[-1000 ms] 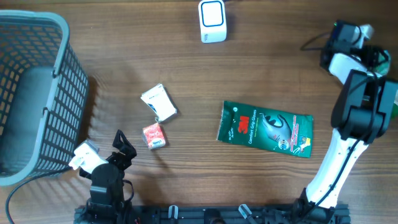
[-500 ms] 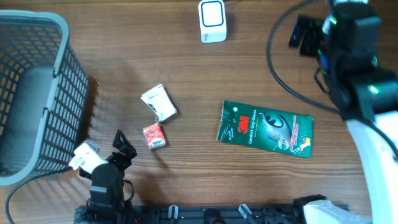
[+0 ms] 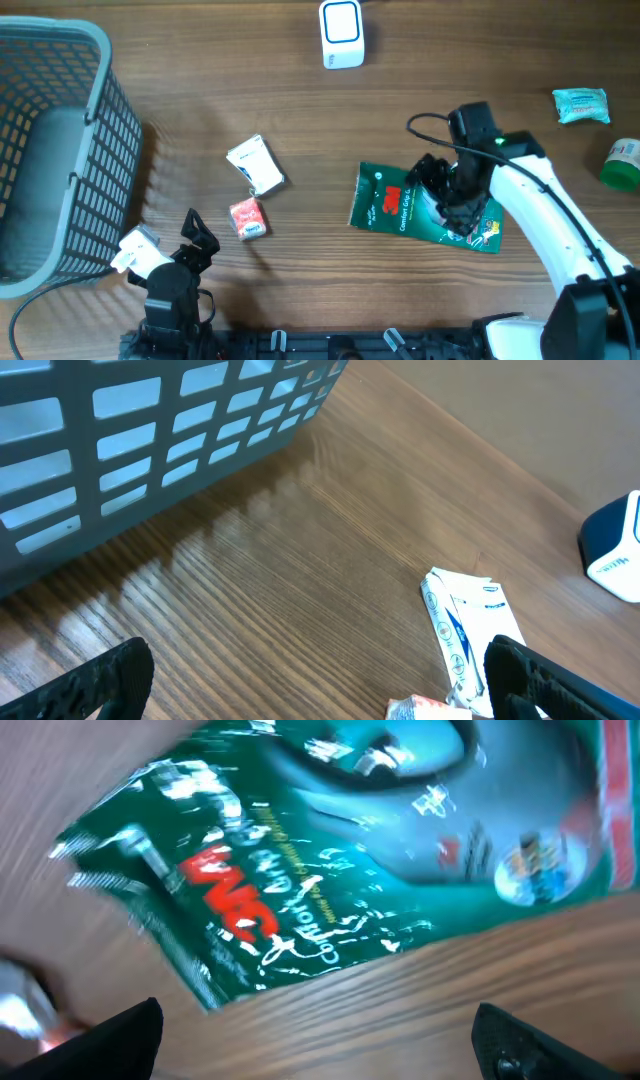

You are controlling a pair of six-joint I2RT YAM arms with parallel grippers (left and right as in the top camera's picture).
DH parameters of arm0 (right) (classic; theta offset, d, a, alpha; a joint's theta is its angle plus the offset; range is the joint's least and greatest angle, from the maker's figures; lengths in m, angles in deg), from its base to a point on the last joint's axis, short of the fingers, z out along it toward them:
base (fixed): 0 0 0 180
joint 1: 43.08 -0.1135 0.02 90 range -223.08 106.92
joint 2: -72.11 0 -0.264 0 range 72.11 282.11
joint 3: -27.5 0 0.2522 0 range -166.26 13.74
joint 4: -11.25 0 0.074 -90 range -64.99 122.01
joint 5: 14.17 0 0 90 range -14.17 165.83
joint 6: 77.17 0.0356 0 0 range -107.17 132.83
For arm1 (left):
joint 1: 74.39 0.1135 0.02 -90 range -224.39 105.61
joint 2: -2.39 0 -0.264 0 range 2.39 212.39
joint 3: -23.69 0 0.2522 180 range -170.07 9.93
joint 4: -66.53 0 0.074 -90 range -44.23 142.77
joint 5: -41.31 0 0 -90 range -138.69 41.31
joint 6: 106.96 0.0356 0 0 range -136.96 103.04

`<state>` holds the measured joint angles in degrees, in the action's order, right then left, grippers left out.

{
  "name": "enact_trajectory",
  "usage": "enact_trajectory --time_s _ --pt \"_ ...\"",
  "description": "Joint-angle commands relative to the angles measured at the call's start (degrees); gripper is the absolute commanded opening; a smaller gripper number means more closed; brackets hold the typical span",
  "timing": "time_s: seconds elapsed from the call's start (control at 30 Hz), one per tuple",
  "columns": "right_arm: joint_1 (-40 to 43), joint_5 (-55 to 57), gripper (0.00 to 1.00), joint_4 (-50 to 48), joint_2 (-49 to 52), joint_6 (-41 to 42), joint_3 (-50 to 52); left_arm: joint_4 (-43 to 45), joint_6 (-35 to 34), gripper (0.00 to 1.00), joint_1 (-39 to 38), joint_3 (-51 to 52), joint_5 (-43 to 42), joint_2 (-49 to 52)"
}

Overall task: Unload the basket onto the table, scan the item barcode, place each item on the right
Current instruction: 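Grasp the green 3M gloves pouch with the right gripper and lift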

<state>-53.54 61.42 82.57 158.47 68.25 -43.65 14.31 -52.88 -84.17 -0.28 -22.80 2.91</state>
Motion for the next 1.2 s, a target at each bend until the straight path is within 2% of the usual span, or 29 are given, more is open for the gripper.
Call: enact_trajectory --time_s 0.0,0.13,0.23,0.33,0.43,0.47,0.5,0.57,0.6,0.7,0.77,0.8,0.9,0.97,1.07,1.17 --pt "-0.07 0.46 1.0 -2.56 0.48 21.77 3.34 0.17 -0.39 1.0 0.31 0.35 0.35 -0.24" --pt "-0.07 1.36 1.0 -4.74 0.48 38.95 8.9 0.17 -0.39 1.0 0.31 0.35 0.35 -0.24" --pt "-0.07 2.14 1.0 -14.45 0.48 39.71 15.41 0.15 -0.39 1.0 0.31 0.35 0.35 -0.24" --pt "-0.07 6.21 1.0 -17.07 0.48 44.59 18.86 0.17 -0.39 1.0 0.31 0.35 0.35 -0.24" --pt "-0.07 11.72 1.0 -21.59 0.55 45.24 21.7 0.17 -0.39 1.0 0.31 0.35 0.35 -0.24" --pt "-0.07 12.35 0.95 -22.73 0.55 45.2 22.69 0.17 -0.39 1.0 0.31 0.35 0.35 -0.24" --pt "-0.07 12.61 0.82 -23.37 0.55 45.16 23.21 0.17 -0.39 1.0 0.31 0.35 0.35 -0.24" --pt "-0.09 15.15 0.08 -24.72 0.55 44.81 24.09 0.15 -0.39 1.0 0.31 0.35 0.35 -0.24" --pt "-0.07 16.41 0.04 -25.27 0.55 42.97 24.09 0.17 -0.39 1.0 0.31 0.35 0.35 -0.24" --pt "-0.07 15.28 0.04 -31.98 0.52 30.82 24.06 0.17 -0.39 1.0 0.31 0.35 0.35 -0.24" --pt "-0.09 5.86 0.04 -40.85 0.52 16.2 23.34 0.15 -0.39 1.0 0.31 0.35 0.35 -0.24" --pt "-0.09 2.21 0.04 -42.62 0.52 11.96 22.56 0.17 -0.39 1.0 0.31 0.35 0.35 -0.24" --pt "-1.09 -7.67 0.04 -42.86 0.52 -0.37 19.12 0.17 -0.39 1.0 0.31 0.35 0.35 -0.24" --pt "-2.51 -12.52 0.04 -40.85 0.52 -4.76 17.7 0.17 -0.39 1.0 0.31 0.35 0.35 -0.24" --pt "-3.19 -23.43 0.04 -42.88 0.52 -19.12 17.64 0.17 -0.39 1.0 0.31 0.35 0.35 -0.24" --pt "-3.21 -22.34 0.05 -40.46 0.52 -29.77 17.64 0.17 -0.39 1.0 0.31 0.35 0.35 -0.24"
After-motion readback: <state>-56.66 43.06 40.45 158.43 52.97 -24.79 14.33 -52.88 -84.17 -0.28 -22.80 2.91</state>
